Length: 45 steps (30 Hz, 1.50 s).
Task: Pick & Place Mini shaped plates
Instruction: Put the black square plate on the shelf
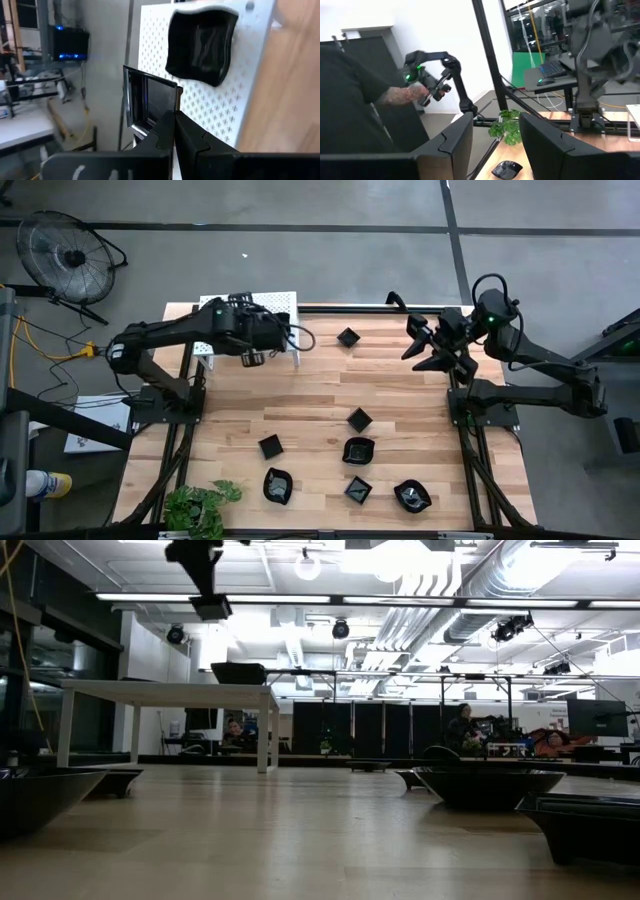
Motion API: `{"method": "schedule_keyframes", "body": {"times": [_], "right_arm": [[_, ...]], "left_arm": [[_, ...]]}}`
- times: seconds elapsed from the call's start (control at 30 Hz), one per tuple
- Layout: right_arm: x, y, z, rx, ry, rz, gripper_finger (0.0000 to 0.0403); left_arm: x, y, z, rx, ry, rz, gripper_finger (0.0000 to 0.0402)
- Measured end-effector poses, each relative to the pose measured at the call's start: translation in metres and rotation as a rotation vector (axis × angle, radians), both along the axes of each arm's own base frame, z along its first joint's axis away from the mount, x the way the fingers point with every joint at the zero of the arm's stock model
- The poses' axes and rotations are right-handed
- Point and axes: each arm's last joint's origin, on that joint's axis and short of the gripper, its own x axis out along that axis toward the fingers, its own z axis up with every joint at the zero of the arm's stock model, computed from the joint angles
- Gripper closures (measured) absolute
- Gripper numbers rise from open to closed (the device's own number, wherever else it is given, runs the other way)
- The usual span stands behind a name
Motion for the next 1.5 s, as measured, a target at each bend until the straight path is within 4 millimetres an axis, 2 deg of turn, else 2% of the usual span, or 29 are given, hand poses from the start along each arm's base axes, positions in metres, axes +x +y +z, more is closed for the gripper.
{"method": "schedule_keyframes", "body": {"times": [0.1, 0.27, 0.43, 0.67, 0.9, 1.13, 1.5], "right_arm": [[0.000, 0.000, 0.000, 0.001, 0.000, -0.003, 0.0245], [0.000, 0.000, 0.000, 0.005, 0.004, -0.011, 0.0246], [0.000, 0.000, -0.001, 0.008, 0.007, -0.019, 0.0246], [0.000, 0.000, -0.001, 0.010, 0.008, -0.019, 0.0245], [0.001, -0.001, -0.001, 0.019, 0.011, -0.032, 0.0245], [0.001, -0.001, -0.001, 0.020, 0.011, -0.040, 0.0246], [0.001, -0.001, -0.001, 0.034, 0.019, -0.039, 0.0245]], "left_arm": [[0.008, 0.001, -0.010, 0.009, 0.022, 0.002, 0.0401], [0.002, 0.006, -0.036, -0.024, 0.057, 0.095, 0.0401], [-0.017, 0.012, -0.051, -0.062, 0.049, 0.166, 0.0401], [-0.039, 0.023, -0.064, -0.174, -0.059, 0.085, 0.0401], [-0.056, 0.043, -0.081, -0.237, -0.012, 0.080, 0.0401], [-0.054, 0.059, -0.090, -0.205, -0.046, 0.100, 0.0401], [-0.051, 0.061, -0.103, -0.187, 0.008, 0.062, 0.0401]]}}
